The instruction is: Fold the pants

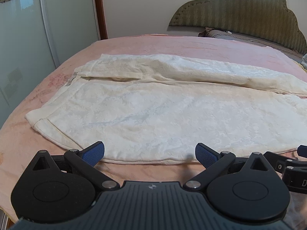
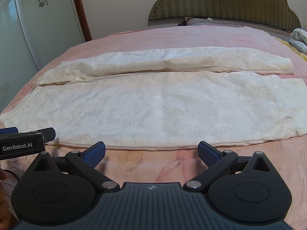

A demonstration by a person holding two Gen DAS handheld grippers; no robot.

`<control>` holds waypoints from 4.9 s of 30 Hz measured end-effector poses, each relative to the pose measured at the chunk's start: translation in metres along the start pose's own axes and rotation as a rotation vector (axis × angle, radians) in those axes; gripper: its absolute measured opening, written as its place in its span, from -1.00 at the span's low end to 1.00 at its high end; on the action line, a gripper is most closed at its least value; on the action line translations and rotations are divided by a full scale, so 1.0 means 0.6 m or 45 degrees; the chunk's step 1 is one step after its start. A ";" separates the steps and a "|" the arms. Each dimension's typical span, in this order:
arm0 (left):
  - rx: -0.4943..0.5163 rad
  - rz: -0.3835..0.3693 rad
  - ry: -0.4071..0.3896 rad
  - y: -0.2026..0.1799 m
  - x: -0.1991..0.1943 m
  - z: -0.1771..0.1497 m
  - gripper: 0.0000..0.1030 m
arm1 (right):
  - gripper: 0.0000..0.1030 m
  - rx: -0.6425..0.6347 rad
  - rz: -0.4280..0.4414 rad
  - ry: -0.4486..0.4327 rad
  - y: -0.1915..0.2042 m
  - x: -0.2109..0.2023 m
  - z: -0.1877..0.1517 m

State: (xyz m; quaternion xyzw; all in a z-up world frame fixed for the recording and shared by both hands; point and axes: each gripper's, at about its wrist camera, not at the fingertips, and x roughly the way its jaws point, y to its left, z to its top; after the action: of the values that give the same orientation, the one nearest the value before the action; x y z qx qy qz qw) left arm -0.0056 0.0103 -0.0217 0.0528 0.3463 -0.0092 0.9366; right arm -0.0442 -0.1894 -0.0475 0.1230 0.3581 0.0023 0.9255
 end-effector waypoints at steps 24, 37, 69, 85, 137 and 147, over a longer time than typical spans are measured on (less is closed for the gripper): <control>-0.015 -0.008 -0.005 -0.003 -0.003 -0.006 1.00 | 1.00 -0.011 0.017 -0.002 0.005 -0.001 -0.005; -0.039 -0.022 -0.007 0.011 0.013 0.004 0.99 | 1.00 -0.114 0.040 -0.076 0.018 -0.015 0.009; 0.049 0.280 -0.103 0.068 0.220 0.104 1.00 | 1.00 -0.556 0.588 -0.099 0.122 0.378 0.403; -0.041 0.168 -0.044 0.089 0.234 0.107 1.00 | -0.80 -0.893 0.728 0.167 0.222 0.560 0.455; -1.182 -0.603 0.222 0.343 0.425 0.350 0.44 | -0.86 -1.785 0.549 -0.463 0.244 0.292 0.244; -1.073 -0.575 0.064 0.348 0.347 0.306 -0.92 | -0.72 -1.645 0.436 -0.466 0.241 0.305 0.231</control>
State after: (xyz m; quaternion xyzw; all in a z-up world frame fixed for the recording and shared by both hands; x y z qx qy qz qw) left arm 0.2829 0.2027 0.0007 -0.4079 0.3452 -0.0700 0.8424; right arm 0.1959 -0.0636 -0.0368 -0.3996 0.0985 0.3403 0.8454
